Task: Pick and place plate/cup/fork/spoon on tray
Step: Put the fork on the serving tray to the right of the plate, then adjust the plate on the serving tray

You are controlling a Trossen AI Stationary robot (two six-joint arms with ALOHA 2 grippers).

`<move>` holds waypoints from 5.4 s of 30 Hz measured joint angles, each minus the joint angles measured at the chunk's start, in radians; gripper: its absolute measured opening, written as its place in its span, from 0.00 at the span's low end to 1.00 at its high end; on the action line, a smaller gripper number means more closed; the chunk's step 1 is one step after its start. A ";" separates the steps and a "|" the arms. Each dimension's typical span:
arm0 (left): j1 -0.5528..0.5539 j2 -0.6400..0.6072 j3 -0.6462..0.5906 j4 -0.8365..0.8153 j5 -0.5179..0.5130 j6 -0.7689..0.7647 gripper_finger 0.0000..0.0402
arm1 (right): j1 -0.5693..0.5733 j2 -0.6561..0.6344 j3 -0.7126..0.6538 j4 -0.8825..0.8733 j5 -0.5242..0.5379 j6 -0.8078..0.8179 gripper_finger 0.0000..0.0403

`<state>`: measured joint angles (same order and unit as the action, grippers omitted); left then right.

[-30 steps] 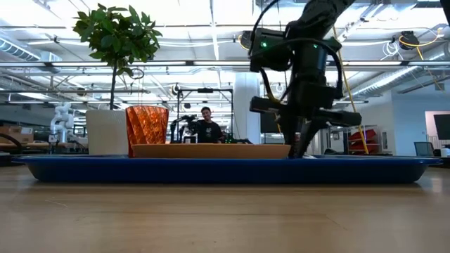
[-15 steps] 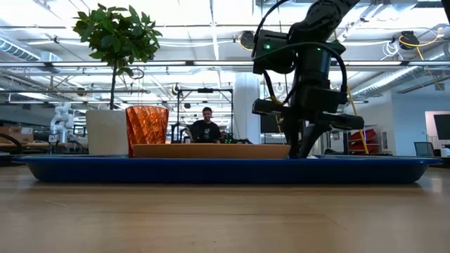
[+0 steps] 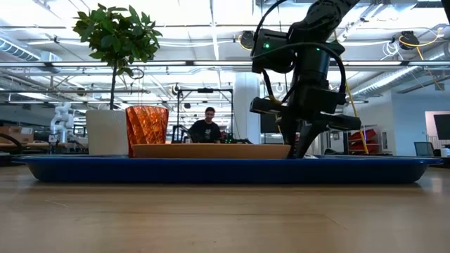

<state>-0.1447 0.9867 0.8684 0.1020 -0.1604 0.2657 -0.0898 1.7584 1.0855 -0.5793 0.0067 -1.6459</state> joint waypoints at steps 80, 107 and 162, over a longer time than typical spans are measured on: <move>0.000 0.000 0.000 -0.008 0.001 -0.008 0.05 | -0.091 0.006 0.000 0.259 0.041 0.091 0.11; 0.000 0.000 0.000 -0.019 0.001 -0.009 0.05 | -0.054 -0.051 0.000 0.253 0.176 0.144 0.11; -0.020 -0.078 -0.001 -0.056 -0.012 -0.113 0.05 | 0.168 -0.754 -0.389 0.573 0.009 1.482 0.11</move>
<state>-0.1650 0.9082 0.8677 0.0460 -0.1726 0.1528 0.0782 1.0039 0.6968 -0.0060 0.0159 -0.1640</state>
